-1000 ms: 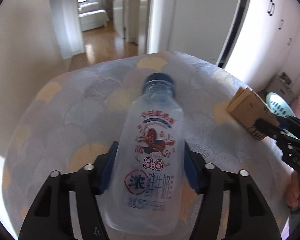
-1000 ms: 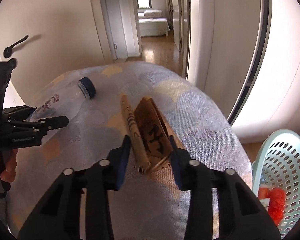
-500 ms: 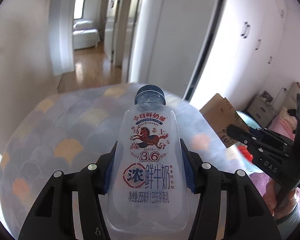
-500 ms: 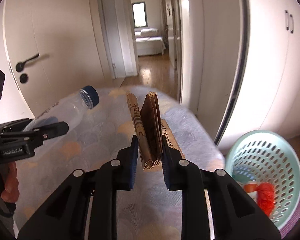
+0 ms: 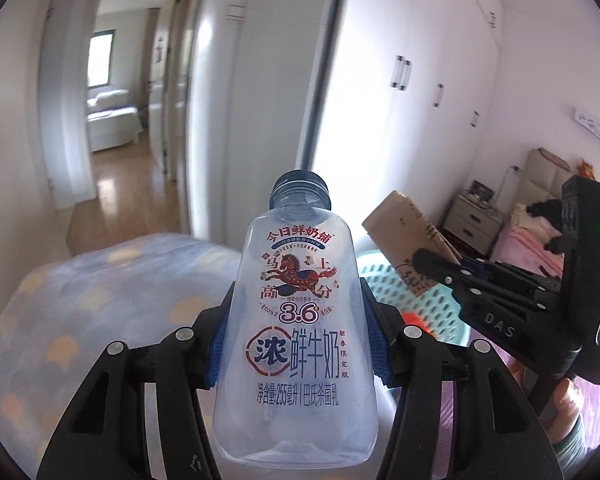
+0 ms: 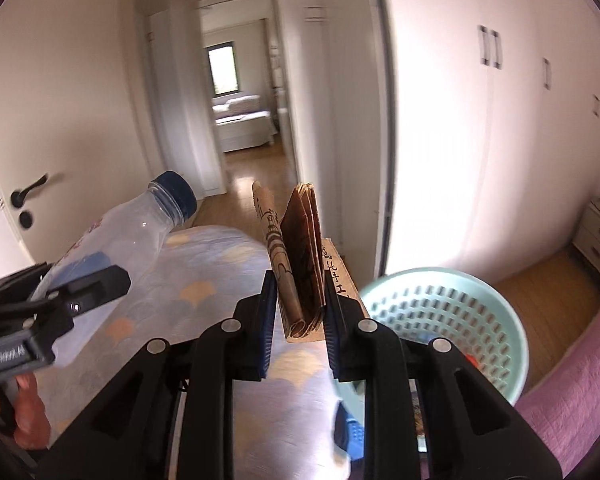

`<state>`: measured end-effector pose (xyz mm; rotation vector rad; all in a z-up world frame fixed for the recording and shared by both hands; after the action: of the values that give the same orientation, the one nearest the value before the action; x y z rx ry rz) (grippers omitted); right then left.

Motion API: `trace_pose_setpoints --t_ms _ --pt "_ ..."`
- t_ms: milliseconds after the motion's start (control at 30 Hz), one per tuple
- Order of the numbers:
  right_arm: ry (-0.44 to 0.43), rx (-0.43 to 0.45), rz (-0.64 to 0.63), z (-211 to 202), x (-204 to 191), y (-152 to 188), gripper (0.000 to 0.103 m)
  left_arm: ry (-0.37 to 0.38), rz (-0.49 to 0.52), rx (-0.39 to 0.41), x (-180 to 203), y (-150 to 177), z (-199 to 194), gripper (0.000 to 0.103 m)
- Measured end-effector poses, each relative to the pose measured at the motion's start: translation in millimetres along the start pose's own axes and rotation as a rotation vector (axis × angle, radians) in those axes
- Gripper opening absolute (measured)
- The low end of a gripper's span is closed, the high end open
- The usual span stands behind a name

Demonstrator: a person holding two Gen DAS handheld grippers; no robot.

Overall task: Collect trash
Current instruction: 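Carry both items over the teal basket and open both tools to drop them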

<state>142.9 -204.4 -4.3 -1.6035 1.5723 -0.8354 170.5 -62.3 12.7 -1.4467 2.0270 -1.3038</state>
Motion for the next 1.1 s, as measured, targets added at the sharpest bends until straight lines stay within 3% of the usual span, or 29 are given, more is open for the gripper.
trace_pose_setpoints --t_ms 400,600,767,833,900,1100 --pt "0.102 -0.068 0.219 7 107 8 0.019 0.126 0.011 -0.109 76 -3 100 0.053" --pt "0.128 -0.122 0.274 26 138 24 0.019 0.144 -0.006 -0.197 95 13 153 0.053" --pt "0.133 -0.147 0.31 39 156 30 0.019 0.112 -0.021 -0.242 96 20 185 0.054" --pt "0.137 -0.151 0.32 43 160 30 0.025 0.099 -0.029 -0.247 94 23 192 0.055" --pt "0.143 -0.164 0.34 48 164 34 0.039 0.1 -0.036 -0.242 90 26 193 0.065" --pt "0.12 -0.204 0.388 57 169 47 0.045 0.115 -0.056 -0.236 76 29 181 0.07"
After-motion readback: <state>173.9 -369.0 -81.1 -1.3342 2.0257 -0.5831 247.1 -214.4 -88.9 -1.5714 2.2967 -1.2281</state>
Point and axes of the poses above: each gripper's, at about its wrist camera, not at the fingertips, and z roughly the way its jaws point, x to its right, y to its underside, the point moved 2 cm from there along z, roughly the way its jaws point, and after that the axes turned 5 degrees about -z, right-handed, at the moved point
